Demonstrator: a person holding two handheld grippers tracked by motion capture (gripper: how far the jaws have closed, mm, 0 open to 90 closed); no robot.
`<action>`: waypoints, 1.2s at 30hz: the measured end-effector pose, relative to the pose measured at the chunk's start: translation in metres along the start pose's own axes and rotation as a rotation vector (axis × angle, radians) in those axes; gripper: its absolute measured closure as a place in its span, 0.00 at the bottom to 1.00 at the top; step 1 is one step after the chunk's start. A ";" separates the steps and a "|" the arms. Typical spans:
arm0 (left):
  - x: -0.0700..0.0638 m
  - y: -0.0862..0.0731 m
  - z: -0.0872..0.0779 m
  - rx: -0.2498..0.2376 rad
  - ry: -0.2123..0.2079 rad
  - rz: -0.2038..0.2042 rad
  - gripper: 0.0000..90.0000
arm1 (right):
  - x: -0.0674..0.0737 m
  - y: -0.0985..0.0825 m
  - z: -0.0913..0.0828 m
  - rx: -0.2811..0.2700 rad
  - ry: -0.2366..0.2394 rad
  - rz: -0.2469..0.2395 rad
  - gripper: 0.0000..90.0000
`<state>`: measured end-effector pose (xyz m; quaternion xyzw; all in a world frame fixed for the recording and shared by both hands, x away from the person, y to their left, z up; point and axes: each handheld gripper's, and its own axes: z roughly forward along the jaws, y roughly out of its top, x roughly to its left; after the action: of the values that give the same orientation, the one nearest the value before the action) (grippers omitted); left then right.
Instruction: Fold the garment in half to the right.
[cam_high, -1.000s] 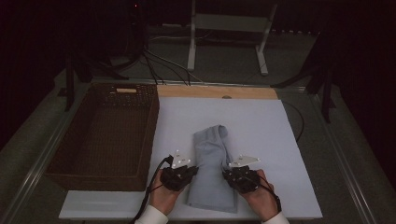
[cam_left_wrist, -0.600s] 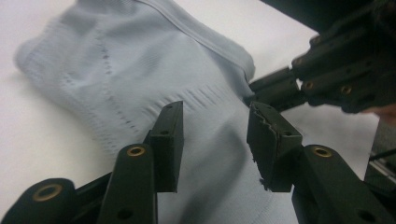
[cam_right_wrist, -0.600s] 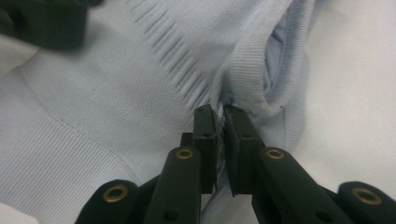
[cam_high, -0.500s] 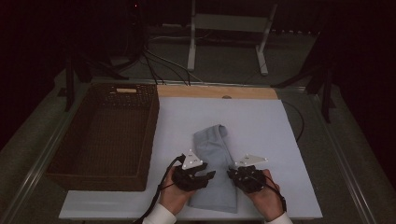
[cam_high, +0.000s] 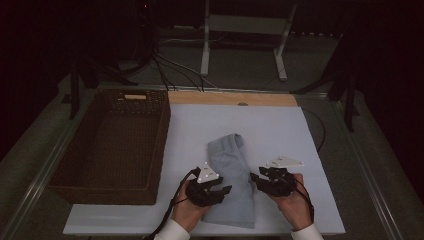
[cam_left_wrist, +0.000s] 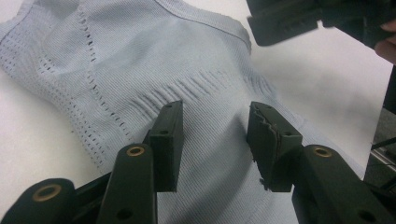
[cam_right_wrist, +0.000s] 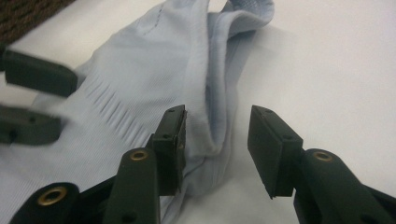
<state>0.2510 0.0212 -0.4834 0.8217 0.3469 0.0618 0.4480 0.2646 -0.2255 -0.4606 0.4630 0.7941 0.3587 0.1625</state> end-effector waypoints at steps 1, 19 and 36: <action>0.000 0.000 0.000 0.001 -0.001 -0.001 0.64 | -0.001 0.001 0.001 -0.001 0.006 0.006 0.64; -0.002 -0.003 0.001 0.008 -0.011 -0.009 0.64 | 0.005 0.006 0.014 0.077 0.055 -0.035 0.98; 0.014 0.001 -0.014 -0.042 0.054 -0.035 0.49 | 0.000 -0.004 0.010 0.108 0.023 -0.042 0.98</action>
<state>0.2567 0.0391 -0.4772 0.8039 0.3717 0.0833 0.4567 0.2685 -0.2225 -0.4705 0.4503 0.8235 0.3173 0.1357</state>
